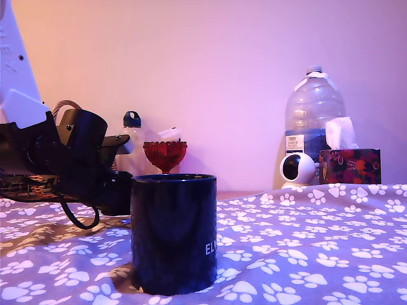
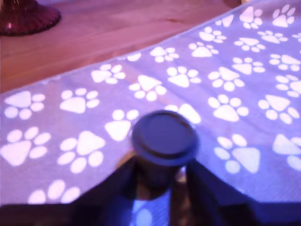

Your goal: Pick the coffee capsule and then drop it inside the coffee cup in front of you

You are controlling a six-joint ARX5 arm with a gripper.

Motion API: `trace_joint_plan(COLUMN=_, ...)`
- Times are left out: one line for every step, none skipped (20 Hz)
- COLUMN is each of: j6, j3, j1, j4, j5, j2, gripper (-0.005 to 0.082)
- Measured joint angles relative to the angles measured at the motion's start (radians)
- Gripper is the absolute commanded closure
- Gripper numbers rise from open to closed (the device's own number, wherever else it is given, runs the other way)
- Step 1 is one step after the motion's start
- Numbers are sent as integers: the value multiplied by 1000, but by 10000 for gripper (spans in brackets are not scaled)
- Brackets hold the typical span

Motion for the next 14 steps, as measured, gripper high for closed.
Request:
trace_joint_plan(j6=0, j3=0, j1=0, j4=4, j5=0, j2=0, gripper=688)
trace_joint_plan(j6=0, j3=0, j1=0, j4=5, j5=0, j2=0, gripper=694)
trace_joint_plan(j6=0, j3=0, j1=0, j4=5, j5=0, j2=0, gripper=694)
trace_joint_plan(j6=0, j3=0, j1=0, j4=5, j5=0, j2=0, gripper=694)
trace_joint_plan(j6=0, j3=0, j1=0, j4=5, j5=0, j2=0, gripper=694)
trace_joint_plan(j6=0, j3=0, j1=0, j4=6, j5=0, j2=0, gripper=694)
trace_joint_plan(j6=0, j3=0, j1=0, j4=8, j5=0, j2=0, gripper=694)
trace_joint_plan(j6=0, j3=0, j1=0, j4=13, j5=0, j2=2, gripper=694)
trace_joint_plan(j6=0, j3=1, j1=0, j4=18, j5=0, j2=2, gripper=694)
trace_joint_plan(j6=0, j3=1, j1=0, j4=18, j5=0, j2=2, gripper=694)
trace_joint_plan(j6=0, j3=1, j1=2, j4=17, j5=0, j2=2, gripper=694)
trace_joint_plan(j6=0, j3=1, j1=4, j4=13, j5=1, j2=2, gripper=694)
trace_joint_plan(j6=0, j3=1, j1=4, j4=4, j5=1, j2=2, gripper=694)
trace_joint_plan(j6=0, j3=2, j1=4, j4=-12, j5=2, j2=2, gripper=694)
